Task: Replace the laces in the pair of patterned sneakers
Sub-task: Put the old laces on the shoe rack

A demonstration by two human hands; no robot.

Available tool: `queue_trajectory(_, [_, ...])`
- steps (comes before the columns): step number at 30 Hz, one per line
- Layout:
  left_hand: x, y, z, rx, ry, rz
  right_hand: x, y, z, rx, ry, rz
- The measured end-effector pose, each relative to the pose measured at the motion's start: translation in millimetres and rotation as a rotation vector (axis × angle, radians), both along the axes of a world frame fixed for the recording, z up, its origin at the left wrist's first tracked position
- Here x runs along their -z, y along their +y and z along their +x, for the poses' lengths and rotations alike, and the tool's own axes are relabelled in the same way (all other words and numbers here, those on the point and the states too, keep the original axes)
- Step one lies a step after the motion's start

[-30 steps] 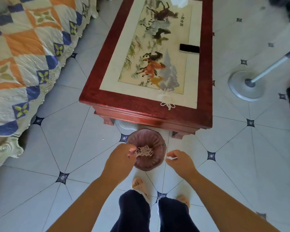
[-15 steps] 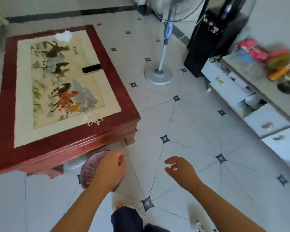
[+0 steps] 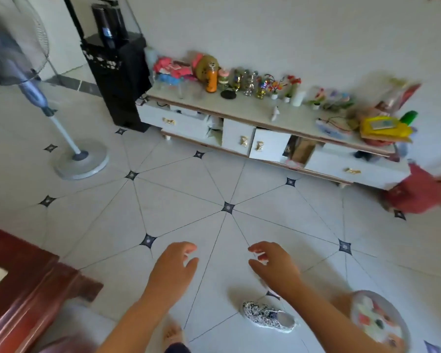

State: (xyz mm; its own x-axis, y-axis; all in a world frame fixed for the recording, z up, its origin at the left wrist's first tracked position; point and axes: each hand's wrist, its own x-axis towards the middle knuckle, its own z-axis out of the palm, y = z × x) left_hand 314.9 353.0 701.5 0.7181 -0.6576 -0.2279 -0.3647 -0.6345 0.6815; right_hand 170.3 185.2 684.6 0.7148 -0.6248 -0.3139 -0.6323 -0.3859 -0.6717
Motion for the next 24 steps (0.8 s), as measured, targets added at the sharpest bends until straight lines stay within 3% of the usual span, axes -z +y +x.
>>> queue_trajectory(18, [2.0,-319.4,129.3,0.65,-0.096,0.002,-9.2,-199.9,38.4,0.611,0.014,-0.033])
queue_trajectory(24, [-6.4,-413.6,128.1,0.819,-0.101,0.047,-10.3,-252.7,26.5,0.796,0.037,-0.032])
